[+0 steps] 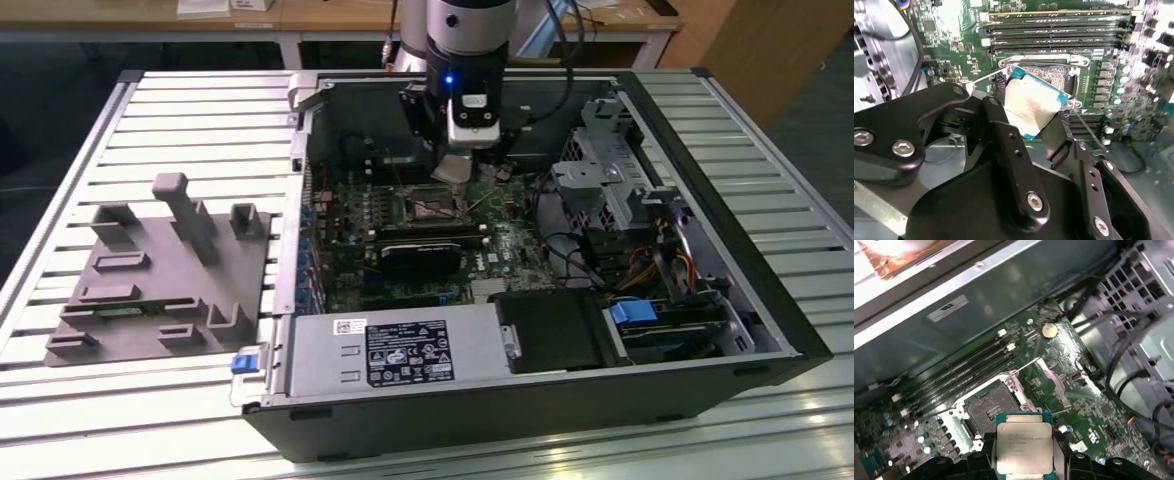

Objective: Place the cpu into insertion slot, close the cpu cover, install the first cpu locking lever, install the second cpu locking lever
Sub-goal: 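Place the cpu into insertion slot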

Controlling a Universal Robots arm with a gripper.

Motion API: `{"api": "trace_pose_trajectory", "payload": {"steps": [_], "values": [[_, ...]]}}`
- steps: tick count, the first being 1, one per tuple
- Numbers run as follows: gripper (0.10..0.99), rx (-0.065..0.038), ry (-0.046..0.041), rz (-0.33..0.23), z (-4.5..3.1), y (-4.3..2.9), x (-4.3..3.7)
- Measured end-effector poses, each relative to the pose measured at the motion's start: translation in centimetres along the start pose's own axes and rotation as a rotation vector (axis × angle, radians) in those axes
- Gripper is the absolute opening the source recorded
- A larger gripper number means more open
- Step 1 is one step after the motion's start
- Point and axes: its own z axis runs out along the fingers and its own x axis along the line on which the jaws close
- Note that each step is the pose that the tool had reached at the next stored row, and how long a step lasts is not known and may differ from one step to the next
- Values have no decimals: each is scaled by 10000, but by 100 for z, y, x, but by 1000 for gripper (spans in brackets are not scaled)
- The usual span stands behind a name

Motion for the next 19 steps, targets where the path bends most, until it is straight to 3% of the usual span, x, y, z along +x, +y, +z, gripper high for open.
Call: {"api": "trace_pose_trajectory", "payload": {"steps": [19], "values": [[537, 42, -315, 3445, 32, -3, 0]]}}
